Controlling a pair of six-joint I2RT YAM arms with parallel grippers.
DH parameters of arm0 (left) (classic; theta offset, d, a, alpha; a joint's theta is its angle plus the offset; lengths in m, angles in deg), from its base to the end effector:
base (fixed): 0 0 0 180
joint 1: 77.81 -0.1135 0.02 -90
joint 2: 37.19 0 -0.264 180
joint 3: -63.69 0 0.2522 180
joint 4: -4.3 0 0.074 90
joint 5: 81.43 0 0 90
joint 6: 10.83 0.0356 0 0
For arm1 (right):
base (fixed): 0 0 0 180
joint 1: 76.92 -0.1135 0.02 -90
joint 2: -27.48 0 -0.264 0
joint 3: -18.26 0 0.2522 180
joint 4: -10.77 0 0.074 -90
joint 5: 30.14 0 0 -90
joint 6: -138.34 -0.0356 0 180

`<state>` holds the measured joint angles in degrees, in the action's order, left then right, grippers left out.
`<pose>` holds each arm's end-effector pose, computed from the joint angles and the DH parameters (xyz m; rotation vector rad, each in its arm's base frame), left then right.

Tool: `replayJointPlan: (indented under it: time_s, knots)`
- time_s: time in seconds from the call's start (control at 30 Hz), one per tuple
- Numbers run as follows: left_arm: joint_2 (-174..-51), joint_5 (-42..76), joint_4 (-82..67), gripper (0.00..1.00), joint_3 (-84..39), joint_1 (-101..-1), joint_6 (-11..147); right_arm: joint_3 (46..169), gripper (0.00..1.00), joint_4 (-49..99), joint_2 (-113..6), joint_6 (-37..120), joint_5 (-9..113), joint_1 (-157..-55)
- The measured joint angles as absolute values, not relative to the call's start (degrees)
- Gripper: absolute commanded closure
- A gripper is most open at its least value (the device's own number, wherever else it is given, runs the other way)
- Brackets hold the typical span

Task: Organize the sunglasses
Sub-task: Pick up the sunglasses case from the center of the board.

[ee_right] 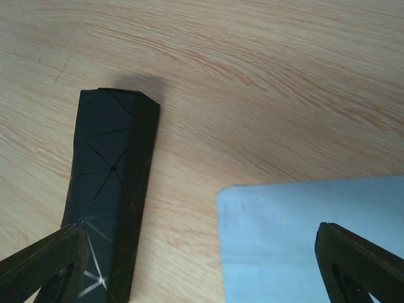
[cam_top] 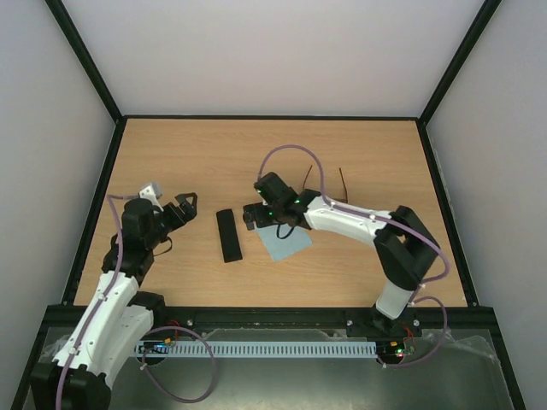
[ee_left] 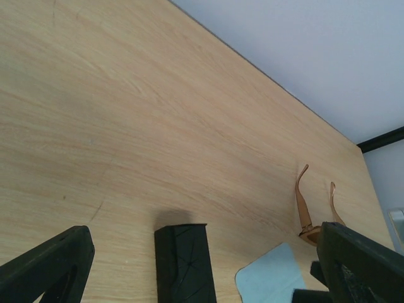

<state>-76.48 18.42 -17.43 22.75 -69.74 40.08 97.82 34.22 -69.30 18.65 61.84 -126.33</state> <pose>0.1677 -0.0299 0.2505 -0.4143 1.9388 -0.7098 0.2450 0.2841 0.2296 -0.3881 2.3427 0.6627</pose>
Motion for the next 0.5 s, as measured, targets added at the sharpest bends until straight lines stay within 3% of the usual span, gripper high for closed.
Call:
replayJointPlan:
  time_s: [0.5]
  knots:
    - [-63.60,21.24,-24.29,0.01,25.37,-71.09,36.52,112.16,0.02,40.17,-84.73,18.56,66.52,-136.91]
